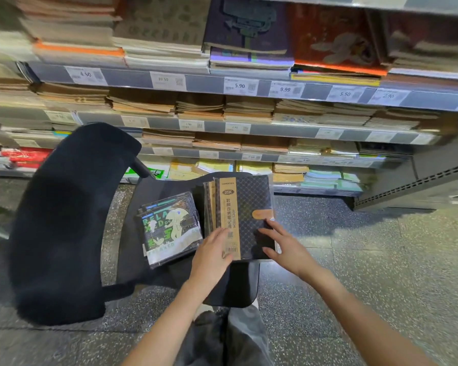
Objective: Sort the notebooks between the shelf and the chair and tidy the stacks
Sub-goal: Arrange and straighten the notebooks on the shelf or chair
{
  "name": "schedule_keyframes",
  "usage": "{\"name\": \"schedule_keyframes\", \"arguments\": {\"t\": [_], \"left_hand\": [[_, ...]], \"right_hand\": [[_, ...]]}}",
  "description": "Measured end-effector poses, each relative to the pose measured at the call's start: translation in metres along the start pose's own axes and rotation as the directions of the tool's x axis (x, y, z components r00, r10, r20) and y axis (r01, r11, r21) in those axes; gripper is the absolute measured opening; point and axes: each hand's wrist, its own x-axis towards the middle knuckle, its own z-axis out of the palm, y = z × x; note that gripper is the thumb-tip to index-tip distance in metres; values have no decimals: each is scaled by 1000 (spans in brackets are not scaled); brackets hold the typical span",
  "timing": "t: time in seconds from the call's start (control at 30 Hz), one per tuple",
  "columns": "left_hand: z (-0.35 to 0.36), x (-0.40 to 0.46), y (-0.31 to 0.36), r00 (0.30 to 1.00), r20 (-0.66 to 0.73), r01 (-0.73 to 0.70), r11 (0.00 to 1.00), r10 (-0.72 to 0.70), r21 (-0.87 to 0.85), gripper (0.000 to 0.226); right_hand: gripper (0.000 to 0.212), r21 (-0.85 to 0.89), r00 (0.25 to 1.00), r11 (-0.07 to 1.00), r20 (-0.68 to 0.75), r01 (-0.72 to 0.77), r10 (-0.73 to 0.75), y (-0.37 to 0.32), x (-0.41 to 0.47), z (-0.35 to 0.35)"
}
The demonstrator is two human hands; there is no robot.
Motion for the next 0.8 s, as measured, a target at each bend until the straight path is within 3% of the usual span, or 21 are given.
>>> {"name": "schedule_keyframes", "arguments": {"t": [0.27,0.43,0.8], "left_hand": [[-52,-10,41,994,0,-111,980,112,166,53],[-96,-19,77,981,-32,-181,966,190,185,45],[-236,-51,184,915,-207,-267,905,346,332,40]], "right_hand": [[41,14,997,999,-61,-50,50,-40,-19,-54],[46,-3,986,995,-133,-100,98,-69,-32,-101],[48,-155,948,988,-315,-1,-48,-169,-79,-242]]}}
